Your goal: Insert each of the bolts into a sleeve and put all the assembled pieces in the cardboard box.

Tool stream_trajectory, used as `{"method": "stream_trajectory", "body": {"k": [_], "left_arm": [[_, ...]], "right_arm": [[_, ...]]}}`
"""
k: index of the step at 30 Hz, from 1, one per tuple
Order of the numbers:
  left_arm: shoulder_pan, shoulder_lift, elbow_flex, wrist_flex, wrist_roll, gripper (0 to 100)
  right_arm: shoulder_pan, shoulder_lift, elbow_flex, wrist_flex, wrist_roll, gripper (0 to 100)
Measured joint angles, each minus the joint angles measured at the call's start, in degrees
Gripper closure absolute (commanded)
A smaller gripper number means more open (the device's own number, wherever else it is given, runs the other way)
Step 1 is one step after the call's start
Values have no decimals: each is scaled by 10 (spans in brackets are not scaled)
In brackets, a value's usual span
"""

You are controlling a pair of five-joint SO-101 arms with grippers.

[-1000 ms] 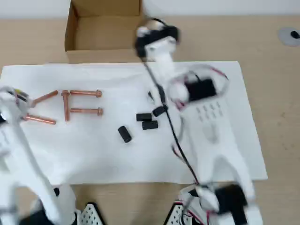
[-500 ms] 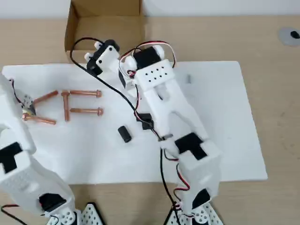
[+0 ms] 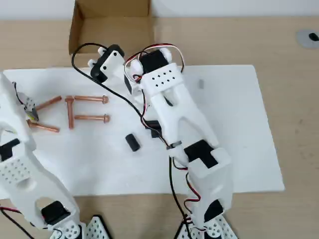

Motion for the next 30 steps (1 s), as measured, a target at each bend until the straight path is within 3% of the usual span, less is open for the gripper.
{"method": "stream_trajectory", "body": {"k": [10, 16, 23, 30], "left_arm": [[1, 81, -74, 12, -1, 847], [16, 95, -94, 14, -35, 997], [23, 100, -98, 9, -46, 985], [25, 111, -130, 36, -105, 990]], "right_arm": [[0, 0, 0, 0, 0, 987], [0, 0, 0, 1, 0, 987], [0, 0, -1, 21, 0, 987], [0, 0, -1, 21, 0, 987]]}}
